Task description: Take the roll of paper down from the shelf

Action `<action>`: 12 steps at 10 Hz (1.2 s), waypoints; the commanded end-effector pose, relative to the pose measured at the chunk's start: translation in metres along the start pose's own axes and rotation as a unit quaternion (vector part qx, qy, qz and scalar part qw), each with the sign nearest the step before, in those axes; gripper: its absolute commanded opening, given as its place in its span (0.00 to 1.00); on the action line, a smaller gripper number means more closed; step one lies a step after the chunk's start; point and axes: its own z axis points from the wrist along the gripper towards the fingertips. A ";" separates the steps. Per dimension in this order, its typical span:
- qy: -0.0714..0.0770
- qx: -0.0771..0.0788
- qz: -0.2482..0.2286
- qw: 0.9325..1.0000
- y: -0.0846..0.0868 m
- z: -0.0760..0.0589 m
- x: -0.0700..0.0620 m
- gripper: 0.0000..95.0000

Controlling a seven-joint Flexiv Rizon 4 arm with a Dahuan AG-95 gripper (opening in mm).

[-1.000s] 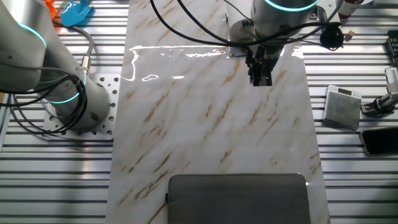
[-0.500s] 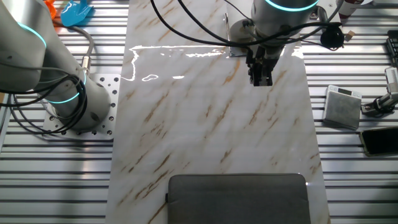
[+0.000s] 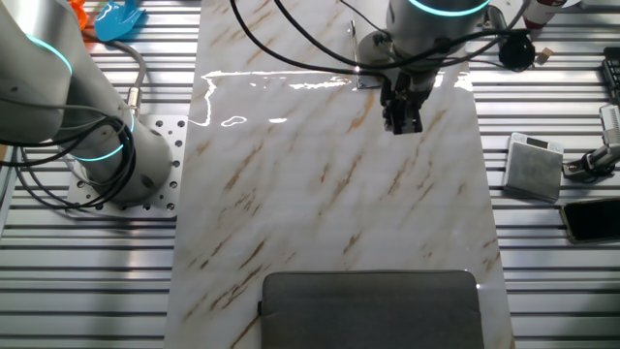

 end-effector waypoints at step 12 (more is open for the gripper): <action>-0.015 0.018 -0.610 0.792 0.028 0.012 -0.046 0.00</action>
